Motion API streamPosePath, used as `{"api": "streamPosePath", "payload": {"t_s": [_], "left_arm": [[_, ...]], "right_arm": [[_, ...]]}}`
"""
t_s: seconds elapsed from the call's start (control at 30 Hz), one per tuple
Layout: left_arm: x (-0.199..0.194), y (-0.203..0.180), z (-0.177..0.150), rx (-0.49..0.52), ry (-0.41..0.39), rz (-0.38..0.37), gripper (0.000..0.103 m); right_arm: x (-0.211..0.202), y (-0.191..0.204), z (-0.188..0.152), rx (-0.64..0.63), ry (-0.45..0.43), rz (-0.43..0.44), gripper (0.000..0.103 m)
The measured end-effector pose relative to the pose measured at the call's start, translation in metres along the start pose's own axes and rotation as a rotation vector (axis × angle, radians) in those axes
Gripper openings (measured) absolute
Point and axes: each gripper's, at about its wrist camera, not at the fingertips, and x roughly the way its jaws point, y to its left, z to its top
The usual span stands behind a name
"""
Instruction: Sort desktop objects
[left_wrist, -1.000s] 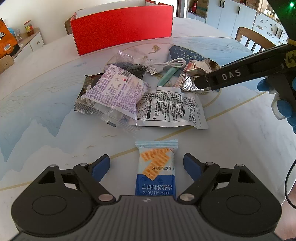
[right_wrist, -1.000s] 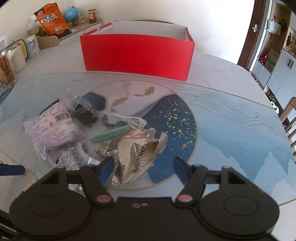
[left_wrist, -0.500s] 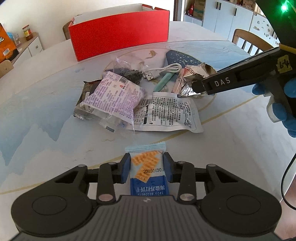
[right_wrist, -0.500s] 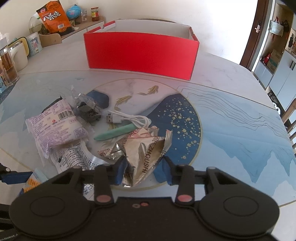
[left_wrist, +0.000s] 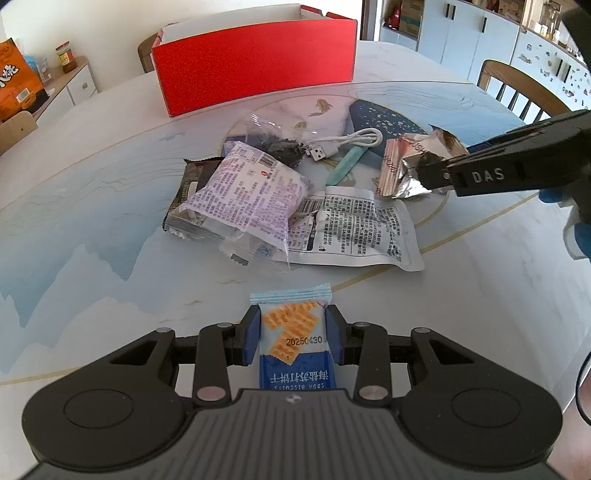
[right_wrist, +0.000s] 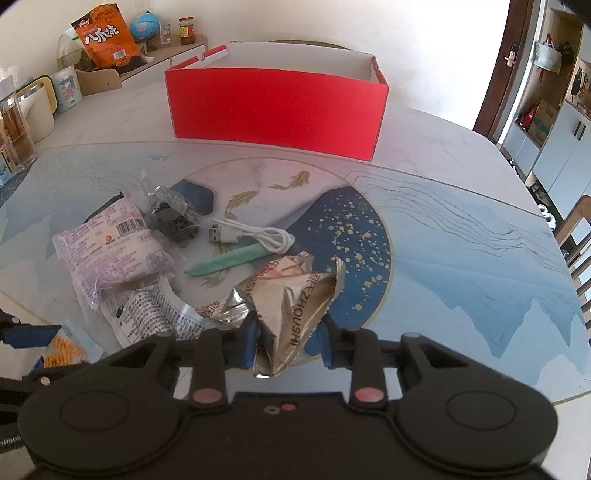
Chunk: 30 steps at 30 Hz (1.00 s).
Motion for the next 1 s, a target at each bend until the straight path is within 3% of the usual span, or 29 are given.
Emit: {"api": "streamPosePath", "payload": {"t_s": [1.0], "left_arm": [[-0.032, 0.004, 0.041, -0.013, -0.067, 0.009, 0.035]], "right_arm": [[-0.05, -0.002, 0.02, 0.003, -0.069, 0.005, 0.031]]}}
